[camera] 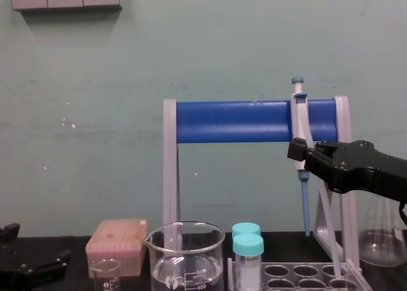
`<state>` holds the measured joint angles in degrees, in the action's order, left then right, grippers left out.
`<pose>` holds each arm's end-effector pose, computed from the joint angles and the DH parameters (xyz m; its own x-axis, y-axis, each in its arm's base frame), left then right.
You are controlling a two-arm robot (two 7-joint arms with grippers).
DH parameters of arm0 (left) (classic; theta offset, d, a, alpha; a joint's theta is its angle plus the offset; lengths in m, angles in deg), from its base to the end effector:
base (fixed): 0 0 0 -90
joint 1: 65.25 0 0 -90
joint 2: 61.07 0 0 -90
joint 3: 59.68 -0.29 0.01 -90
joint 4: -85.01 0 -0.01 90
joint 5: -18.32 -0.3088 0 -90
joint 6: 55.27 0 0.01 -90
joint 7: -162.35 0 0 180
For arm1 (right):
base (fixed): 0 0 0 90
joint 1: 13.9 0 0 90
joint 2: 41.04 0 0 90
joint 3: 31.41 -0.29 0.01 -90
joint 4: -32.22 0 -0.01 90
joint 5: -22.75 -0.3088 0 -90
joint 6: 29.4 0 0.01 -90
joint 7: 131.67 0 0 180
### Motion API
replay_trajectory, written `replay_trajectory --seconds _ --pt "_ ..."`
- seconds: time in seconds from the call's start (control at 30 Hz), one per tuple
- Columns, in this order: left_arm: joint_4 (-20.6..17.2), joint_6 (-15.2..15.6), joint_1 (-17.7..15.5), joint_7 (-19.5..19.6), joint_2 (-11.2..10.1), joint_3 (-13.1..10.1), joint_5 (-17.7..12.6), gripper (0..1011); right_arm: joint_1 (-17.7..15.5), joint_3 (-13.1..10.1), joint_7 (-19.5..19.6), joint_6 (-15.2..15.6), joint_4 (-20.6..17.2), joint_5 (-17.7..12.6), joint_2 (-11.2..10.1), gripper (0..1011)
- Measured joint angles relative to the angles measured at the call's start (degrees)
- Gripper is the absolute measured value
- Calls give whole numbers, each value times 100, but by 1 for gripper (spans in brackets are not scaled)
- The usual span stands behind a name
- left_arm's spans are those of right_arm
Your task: Pick up the stirring rod with one hand, then place it down.
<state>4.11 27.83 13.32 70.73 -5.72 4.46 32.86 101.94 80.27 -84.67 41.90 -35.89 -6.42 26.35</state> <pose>0.3581 0.0827 -0.3023 0.2922 0.8802 0.3739 -0.9553 0.2872 0.0704 0.4392 -0.0578 -0.2604 0.7734 -0.6075 0.1809 0.5756 0.7926 0.2010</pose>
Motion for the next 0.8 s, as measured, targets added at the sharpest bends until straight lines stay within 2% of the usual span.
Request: replay_trajectory --seconds 0.3,0.8 --pt "0 0 0 0 0 0 0 1000 50 53 -18 38 140 -26 0 75" --pt "0 0 0 0 0 0 0 1000 289 255 -305 7 810 -5 101 75"
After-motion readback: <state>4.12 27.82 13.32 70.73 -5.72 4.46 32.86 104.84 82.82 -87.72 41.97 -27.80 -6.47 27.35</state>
